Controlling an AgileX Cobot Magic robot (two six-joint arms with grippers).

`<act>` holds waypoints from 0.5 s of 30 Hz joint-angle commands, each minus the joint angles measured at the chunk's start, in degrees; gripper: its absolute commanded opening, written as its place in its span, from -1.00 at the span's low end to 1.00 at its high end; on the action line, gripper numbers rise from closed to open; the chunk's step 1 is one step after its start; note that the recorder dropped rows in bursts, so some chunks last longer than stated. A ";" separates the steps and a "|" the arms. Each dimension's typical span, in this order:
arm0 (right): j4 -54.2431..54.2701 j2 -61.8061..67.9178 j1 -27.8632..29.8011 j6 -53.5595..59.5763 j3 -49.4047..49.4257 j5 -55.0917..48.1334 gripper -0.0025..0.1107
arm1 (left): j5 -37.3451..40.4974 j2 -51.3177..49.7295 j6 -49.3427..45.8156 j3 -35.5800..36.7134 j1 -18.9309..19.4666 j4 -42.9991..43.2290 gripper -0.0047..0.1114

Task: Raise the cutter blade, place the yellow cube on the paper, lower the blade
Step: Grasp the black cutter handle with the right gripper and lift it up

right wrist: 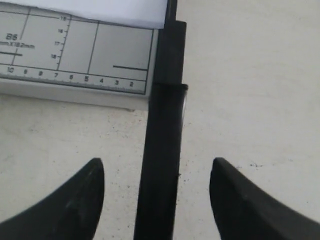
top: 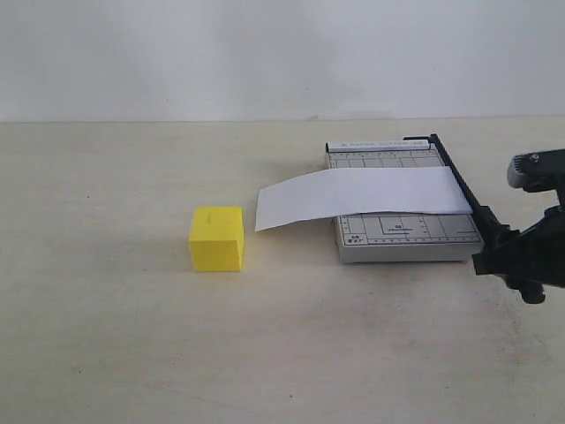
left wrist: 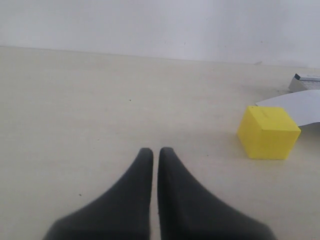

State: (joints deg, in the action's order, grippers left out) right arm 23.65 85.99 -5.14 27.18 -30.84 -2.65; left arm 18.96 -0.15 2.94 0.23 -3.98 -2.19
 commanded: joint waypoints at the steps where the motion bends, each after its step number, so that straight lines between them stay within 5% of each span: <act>1: -0.15 3.45 -0.07 -1.80 -0.41 1.73 0.09 | -0.92 0.15 0.41 -0.23 0.09 0.15 -0.84; 6: -0.15 4.49 -0.07 -4.46 -0.41 0.84 -0.18 | -0.92 0.15 0.41 -0.23 0.09 0.15 -0.84; 10: -0.15 4.39 -0.07 -4.56 -0.41 -0.01 -0.91 | -0.92 0.15 0.41 -0.23 0.09 0.15 -0.84; 15: -0.15 3.95 -0.07 -4.56 -0.63 -0.26 -0.96 | -0.92 0.15 0.41 -0.23 0.09 0.15 -0.84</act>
State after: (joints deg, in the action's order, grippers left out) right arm 23.65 90.48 -5.14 22.45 -30.97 -2.40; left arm 18.96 -0.15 2.94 0.23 -3.98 -2.19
